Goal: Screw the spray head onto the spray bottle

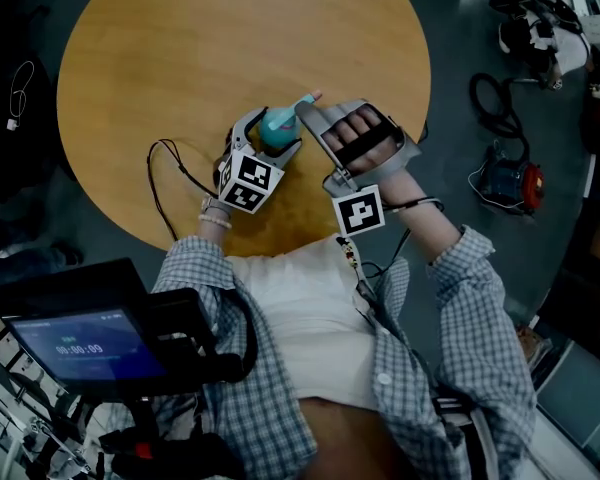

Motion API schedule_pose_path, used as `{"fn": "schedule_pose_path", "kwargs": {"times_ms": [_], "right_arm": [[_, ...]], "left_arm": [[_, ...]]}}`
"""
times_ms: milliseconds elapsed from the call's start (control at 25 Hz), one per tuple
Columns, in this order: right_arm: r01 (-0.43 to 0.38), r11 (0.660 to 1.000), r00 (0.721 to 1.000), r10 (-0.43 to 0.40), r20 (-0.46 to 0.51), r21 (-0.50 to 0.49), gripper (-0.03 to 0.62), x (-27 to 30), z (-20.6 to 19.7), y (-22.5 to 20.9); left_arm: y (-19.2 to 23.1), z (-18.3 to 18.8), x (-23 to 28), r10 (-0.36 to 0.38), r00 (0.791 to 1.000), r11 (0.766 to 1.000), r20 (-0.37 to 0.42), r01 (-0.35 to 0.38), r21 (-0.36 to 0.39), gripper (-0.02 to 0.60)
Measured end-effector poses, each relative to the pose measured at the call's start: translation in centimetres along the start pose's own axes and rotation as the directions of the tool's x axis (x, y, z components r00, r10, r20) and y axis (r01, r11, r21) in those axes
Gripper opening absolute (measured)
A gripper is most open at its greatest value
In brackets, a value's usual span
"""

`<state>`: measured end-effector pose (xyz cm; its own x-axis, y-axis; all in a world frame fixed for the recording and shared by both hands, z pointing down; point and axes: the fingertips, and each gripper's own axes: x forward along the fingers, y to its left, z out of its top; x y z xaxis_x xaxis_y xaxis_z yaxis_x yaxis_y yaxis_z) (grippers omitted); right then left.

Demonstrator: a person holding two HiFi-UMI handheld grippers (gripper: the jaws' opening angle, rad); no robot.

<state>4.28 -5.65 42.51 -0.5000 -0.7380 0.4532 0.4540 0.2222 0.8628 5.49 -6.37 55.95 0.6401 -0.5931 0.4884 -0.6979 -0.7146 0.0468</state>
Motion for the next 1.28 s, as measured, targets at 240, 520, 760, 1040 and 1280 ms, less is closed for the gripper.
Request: {"fn": "schedule_pose_path", "kwargs": {"times_ms": [240,520,760,1040,1280], "right_arm": [[-0.044,0.999,0.999,0.044,0.030,-0.014,0.103,-0.4,0.2,-0.1],[-0.047,0.999,0.998,0.048,0.042,-0.026,0.103,-1.1,0.7,0.0],[-0.089,0.995,0.994,0.086,0.069,0.047,0.103,-1.4,0.6,-0.1],[-0.187,0.967,0.978,0.166,0.126,0.174,0.104,-1.5,0.2,-0.4],[-0.490,0.845,0.839,0.391,0.378,0.213,0.209,-2.9,0.1,-1.4]], "left_arm": [[0.0,0.0,0.1,-0.001,1.000,1.000,0.000,0.001,-0.003,0.394],[0.1,0.1,0.3,0.000,1.000,1.000,0.001,0.000,-0.005,0.394],[0.2,0.1,0.3,0.002,1.000,1.000,0.001,-0.002,-0.002,0.394],[0.1,0.1,0.4,0.001,1.000,1.000,0.001,0.000,-0.002,0.394],[0.0,0.2,0.6,-0.001,1.000,1.000,0.002,0.001,-0.002,0.394]]}}
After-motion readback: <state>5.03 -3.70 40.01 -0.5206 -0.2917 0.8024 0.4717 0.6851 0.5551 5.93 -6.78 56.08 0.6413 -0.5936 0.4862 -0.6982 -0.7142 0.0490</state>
